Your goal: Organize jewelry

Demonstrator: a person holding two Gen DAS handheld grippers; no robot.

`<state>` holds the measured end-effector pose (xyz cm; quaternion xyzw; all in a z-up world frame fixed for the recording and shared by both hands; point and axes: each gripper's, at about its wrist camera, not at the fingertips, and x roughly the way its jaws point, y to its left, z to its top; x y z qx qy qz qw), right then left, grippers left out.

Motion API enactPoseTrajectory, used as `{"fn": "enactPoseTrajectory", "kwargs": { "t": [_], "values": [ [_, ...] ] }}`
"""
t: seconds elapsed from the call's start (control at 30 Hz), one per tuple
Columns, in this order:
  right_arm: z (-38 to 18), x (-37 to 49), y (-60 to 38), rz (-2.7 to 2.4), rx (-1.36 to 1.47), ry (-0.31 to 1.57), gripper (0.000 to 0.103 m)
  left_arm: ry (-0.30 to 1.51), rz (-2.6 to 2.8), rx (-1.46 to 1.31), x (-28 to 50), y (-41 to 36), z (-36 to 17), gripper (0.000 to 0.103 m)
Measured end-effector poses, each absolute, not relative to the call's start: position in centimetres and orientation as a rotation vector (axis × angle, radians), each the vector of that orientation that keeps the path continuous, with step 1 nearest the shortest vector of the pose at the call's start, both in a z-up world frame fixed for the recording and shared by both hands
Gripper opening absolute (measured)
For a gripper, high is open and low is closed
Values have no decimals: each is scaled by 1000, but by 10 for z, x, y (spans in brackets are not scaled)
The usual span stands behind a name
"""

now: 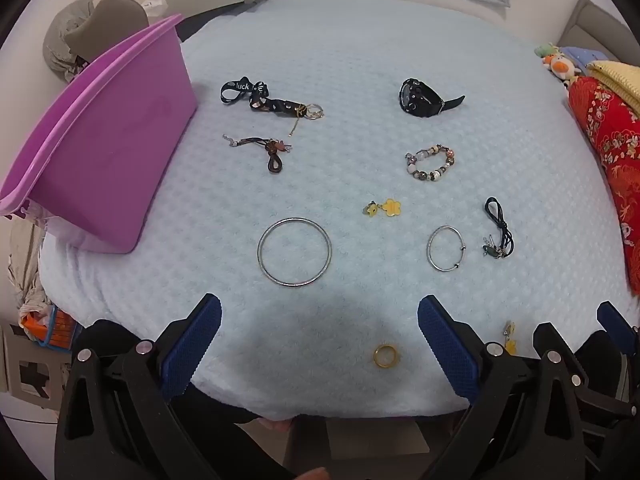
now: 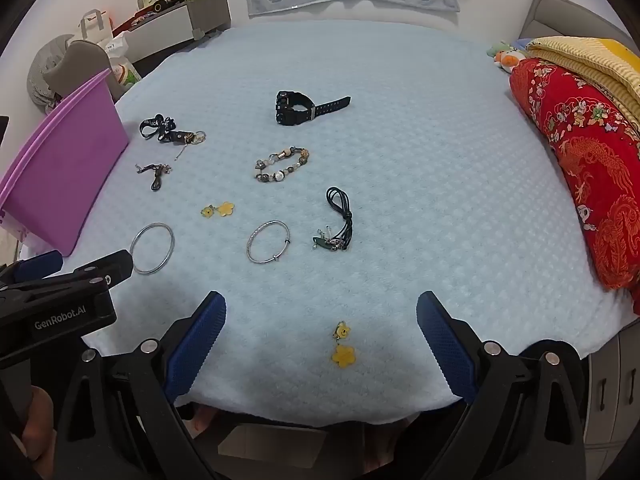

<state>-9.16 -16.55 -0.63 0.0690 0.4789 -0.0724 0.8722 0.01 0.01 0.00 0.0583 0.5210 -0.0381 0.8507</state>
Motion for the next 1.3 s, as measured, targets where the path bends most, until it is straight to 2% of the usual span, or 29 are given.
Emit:
{"fn": "enactPoseTrajectory", "kwargs": {
  "t": [1.3],
  "values": [
    [-6,-92,-165,-152,149,998,92,1098,-71,131,-2,0,-1,97]
  ]
}}
